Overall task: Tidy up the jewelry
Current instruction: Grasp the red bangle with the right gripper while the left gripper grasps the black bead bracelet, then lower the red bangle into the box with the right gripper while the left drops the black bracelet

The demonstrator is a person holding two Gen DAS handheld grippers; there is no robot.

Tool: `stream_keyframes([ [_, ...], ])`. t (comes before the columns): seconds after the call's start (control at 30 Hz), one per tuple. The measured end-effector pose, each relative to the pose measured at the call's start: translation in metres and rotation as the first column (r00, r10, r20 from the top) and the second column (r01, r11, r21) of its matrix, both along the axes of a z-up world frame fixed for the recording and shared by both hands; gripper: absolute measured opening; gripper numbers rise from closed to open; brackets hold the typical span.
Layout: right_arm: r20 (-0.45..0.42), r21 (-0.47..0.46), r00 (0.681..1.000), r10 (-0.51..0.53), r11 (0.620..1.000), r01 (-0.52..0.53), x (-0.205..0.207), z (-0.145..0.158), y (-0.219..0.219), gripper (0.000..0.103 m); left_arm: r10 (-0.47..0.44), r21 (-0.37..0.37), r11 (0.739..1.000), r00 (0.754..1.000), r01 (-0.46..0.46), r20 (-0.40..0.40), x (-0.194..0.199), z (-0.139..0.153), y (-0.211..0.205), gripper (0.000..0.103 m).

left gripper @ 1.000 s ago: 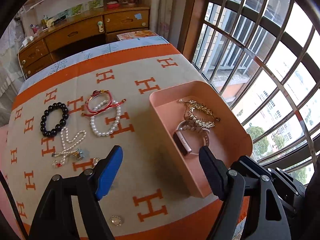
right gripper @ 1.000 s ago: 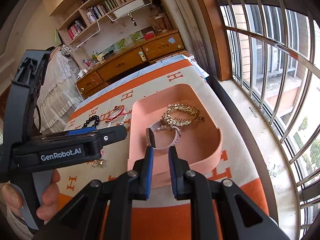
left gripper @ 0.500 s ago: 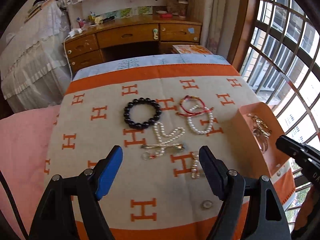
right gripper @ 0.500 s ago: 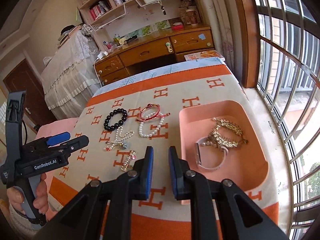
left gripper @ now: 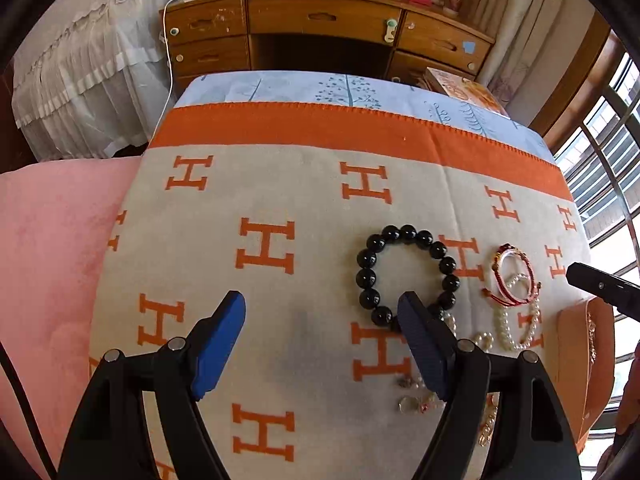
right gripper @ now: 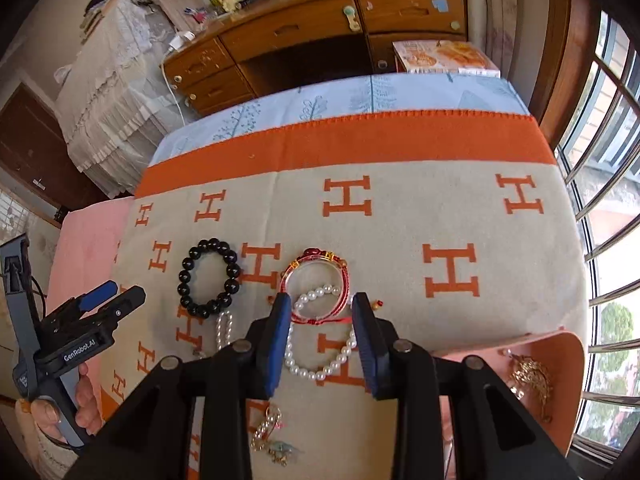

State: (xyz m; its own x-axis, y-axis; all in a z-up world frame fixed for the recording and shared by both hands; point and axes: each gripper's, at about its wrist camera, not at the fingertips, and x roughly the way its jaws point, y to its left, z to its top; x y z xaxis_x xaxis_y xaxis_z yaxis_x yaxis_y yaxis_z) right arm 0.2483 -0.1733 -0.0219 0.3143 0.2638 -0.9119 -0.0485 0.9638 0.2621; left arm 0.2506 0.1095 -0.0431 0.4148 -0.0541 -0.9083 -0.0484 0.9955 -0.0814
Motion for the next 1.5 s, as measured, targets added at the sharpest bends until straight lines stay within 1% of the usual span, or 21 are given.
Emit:
stream_keyframes([
  [0.07, -0.058, 0.008, 0.998, -0.017, 1.0, 0.018, 0.016, -0.018, -0.001, 0.032, -0.009, 0.008, 1.0, 1.0, 0.009, -0.022, 0.012, -0.012, -0.002, 0.077],
  [0.13, -0.093, -0.003, 0.995, -0.021, 1.0, 0.021, 0.026, -0.03, 0.001, 0.032, -0.016, 0.008, 1.0, 0.999, 0.017, -0.047, 0.022, -0.024, -0.006, 0.077],
  [0.3, -0.127, -0.045, 0.992, 0.002, 0.999, -0.007, 0.035, -0.047, 0.006, 0.031, -0.039, 0.011, 0.999, 0.996, 0.04, -0.081, 0.039, -0.041, -0.014, 0.077],
  [0.37, -0.139, -0.068, 0.99, 0.006, 0.998, -0.015, 0.036, -0.052, 0.007, 0.017, -0.048, 0.014, 0.999, 0.995, 0.049, -0.086, 0.044, -0.044, -0.017, 0.077],
  [0.4, -0.133, -0.076, 0.991, 0.009, 0.997, -0.019, 0.035, -0.053, 0.007, 0.015, -0.051, 0.016, 0.998, 0.995, 0.053, -0.09, 0.046, -0.045, -0.019, 0.076],
  [0.43, -0.125, -0.089, 0.992, 0.014, 0.996, -0.026, 0.035, -0.052, 0.008, 0.01, -0.054, 0.016, 0.998, 0.994, 0.056, -0.093, 0.048, -0.045, -0.019, 0.072],
  [0.47, -0.126, -0.098, 0.992, 0.028, 0.994, -0.04, 0.034, -0.053, 0.009, 0.008, -0.058, 0.016, 0.998, 0.993, 0.06, -0.1, 0.049, -0.046, -0.02, 0.07],
  [0.53, -0.112, -0.112, 0.993, 0.036, 0.992, -0.048, 0.03, -0.052, 0.009, 0.007, -0.063, 0.008, 0.998, 0.991, 0.064, -0.122, 0.051, -0.049, -0.021, 0.059],
  [0.57, -0.11, -0.109, 0.993, 0.039, 0.993, -0.051, 0.029, -0.051, 0.009, 0.007, -0.062, 0.018, 0.998, 0.991, 0.065, -0.12, 0.052, -0.049, -0.022, 0.058],
  [0.6, -0.106, -0.097, 0.994, 0.04, 0.994, -0.051, 0.027, -0.05, 0.008, 0.007, -0.066, 0.024, 0.997, 0.991, 0.069, -0.12, 0.052, -0.049, -0.024, 0.054],
  [0.7, -0.081, -0.046, 0.996, 0.029, 0.998, -0.033, 0.021, -0.043, 0.003, 0.007, -0.074, 0.039, 0.996, 0.989, 0.079, -0.129, 0.055, -0.05, -0.029, 0.048],
  [0.77, -0.058, -0.01, 0.998, 0.013, 1.0, -0.013, 0.018, -0.035, -0.002, 0.007, -0.09, 0.048, 0.994, 0.987, 0.096, -0.13, 0.056, -0.05, -0.035, 0.035],
  [0.8, -0.047, 0.009, 0.999, 0.004, 1.0, -0.004, 0.016, -0.031, -0.004, 0.007, -0.099, 0.041, 0.994, 0.986, 0.105, -0.135, 0.056, -0.049, -0.037, 0.022],
  [0.83, -0.034, 0.027, 0.999, -0.003, 1.0, 0.004, 0.012, -0.026, -0.008, 0.007, -0.103, 0.032, 0.994, 0.984, 0.109, -0.143, 0.056, -0.048, -0.04, 0.013],
  [0.9, -0.01, 0.055, 1.0, -0.01, 0.998, 0.011, 0.004, -0.016, -0.013, 0.007, -0.092, 0.028, 0.995, 0.984, 0.098, -0.155, 0.056, -0.049, -0.043, 0.013],
  [0.97, 0.009, 0.092, 1.0, -0.015, 0.996, 0.015, -0.003, -0.008, -0.016, 0.007, -0.069, 0.026, 0.997, 0.987, 0.074, -0.148, 0.056, -0.049, -0.043, 0.013],
  [1.07, 0.045, 0.133, 0.999, -0.015, 0.991, 0.009, -0.021, 0.005, -0.021, 0.007, 0.0, -0.027, 1.0, 0.992, -0.003, -0.127, 0.048, -0.047, -0.032, 0.013],
  [1.13, 0.063, 0.15, 0.998, -0.016, 0.989, 0.006, -0.036, 0.011, -0.027, 0.007, 0.045, -0.088, 0.995, 0.993, -0.055, -0.111, 0.035, -0.044, -0.027, 0.012],
  [1.2, 0.065, 0.167, 0.998, -0.021, 0.986, 0.01, -0.048, 0.014, -0.032, 0.007, 0.073, -0.139, 0.987, 0.994, -0.084, -0.079, 0.021, -0.038, -0.025, 0.012],
  [1.33, 0.077, 0.176, 0.996, -0.034, 0.984, 0.02, -0.073, 0.02, -0.041, 0.007, 0.086, -0.211, 0.974, 0.996, -0.085, -0.002, -0.006, -0.013, -0.03, 0.012],
  [1.5, 0.108, 0.215, 0.992, -0.064, 0.976, 0.039, -0.101, 0.03, -0.051, 0.007, 0.064, -0.284, 0.958, 0.994, -0.036, 0.091, -0.03, 0.03, -0.046, 0.012],
])
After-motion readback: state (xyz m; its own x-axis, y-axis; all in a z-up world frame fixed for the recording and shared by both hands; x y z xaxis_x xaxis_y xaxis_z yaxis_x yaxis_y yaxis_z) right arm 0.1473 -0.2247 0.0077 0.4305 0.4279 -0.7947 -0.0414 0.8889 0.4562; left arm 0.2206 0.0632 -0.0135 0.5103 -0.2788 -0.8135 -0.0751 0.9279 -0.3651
